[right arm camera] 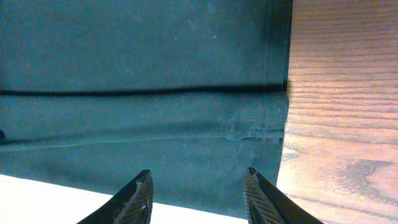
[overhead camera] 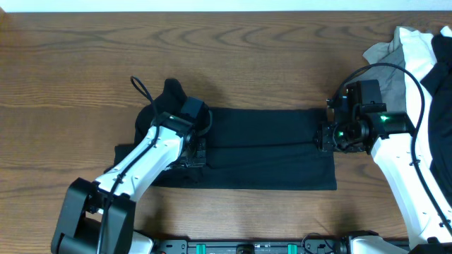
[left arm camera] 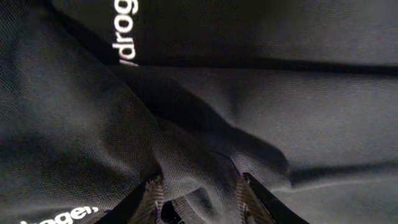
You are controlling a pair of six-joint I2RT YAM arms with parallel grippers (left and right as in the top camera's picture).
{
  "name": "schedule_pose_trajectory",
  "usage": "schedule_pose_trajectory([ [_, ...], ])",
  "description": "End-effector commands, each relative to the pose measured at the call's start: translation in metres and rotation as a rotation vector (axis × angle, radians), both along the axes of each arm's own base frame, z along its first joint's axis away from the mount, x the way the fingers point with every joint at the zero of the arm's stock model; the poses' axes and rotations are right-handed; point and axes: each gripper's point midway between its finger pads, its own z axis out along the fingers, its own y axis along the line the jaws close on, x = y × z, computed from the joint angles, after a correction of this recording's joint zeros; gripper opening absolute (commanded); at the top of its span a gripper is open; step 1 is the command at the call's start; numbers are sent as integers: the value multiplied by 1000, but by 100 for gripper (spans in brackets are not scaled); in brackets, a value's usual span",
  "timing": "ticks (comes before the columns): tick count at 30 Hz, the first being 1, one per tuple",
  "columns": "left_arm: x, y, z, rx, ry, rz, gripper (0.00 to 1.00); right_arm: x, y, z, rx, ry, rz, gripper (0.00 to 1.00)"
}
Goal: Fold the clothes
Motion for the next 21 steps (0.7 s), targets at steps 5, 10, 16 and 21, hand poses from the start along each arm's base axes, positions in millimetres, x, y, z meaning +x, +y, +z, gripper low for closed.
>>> schedule_pose_trajectory([
  [5,57,19,62,25,-249,9,56,0,2,1,1,-7,16,46],
  [10,100,49,91,3,-362,44,67,1,2,1,2,-10,16,48],
  [16,140,89,100,-90,-401,78,68,1,2,1,2,-10,16,50],
  [21,175,102,87,-255,-404,93,68,0,2,1,2,-9,16,50],
])
